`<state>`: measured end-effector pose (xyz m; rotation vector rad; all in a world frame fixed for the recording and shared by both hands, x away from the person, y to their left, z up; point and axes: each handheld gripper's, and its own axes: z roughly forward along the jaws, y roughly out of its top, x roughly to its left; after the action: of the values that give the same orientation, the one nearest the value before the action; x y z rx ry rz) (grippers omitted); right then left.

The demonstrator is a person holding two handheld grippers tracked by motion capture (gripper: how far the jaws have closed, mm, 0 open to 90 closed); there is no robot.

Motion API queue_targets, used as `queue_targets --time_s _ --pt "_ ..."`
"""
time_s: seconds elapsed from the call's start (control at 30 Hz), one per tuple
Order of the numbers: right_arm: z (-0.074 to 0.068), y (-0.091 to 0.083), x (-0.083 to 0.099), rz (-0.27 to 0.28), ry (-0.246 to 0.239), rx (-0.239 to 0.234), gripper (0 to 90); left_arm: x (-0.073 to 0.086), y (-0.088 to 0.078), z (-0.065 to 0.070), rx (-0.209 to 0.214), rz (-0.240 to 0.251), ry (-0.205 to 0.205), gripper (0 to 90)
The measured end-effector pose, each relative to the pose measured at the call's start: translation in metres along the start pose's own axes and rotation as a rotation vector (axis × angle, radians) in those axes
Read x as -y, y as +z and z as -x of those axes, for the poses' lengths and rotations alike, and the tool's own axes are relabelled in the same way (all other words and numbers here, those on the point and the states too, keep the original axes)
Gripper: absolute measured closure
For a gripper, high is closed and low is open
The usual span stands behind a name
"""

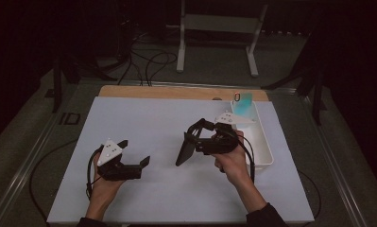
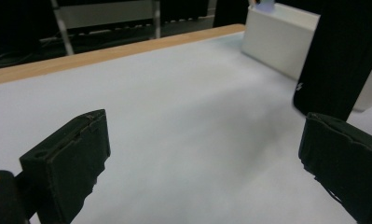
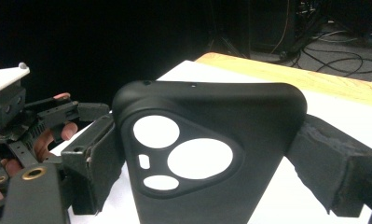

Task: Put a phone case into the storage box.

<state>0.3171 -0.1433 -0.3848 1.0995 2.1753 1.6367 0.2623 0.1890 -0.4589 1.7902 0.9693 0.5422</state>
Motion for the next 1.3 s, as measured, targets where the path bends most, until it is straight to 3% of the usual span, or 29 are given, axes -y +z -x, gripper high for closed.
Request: queue_targets --time_s 0.23,0.43,0.87,1.3 --pt "0.002 -0.002 0.0 0.004 0.005 0.001 14.7 0.021 -0.009 -0.009 -0.037 -0.022 -0.016 1.5" --pt "0.002 -0.003 0.0 0.009 0.005 0.002 14.7 0.036 -0.017 -0.015 -0.067 -0.039 0.003 1.2" --pt "0.011 -0.006 -0.006 0.032 0.009 0.025 14.6 0.044 -0.014 -0.018 -0.08 -0.035 0.014 1.0" --pt "0.032 -0.01 -0.03 0.052 -0.009 0.104 14.6 0.045 -0.011 -0.017 -0.089 -0.044 0.009 1.1"
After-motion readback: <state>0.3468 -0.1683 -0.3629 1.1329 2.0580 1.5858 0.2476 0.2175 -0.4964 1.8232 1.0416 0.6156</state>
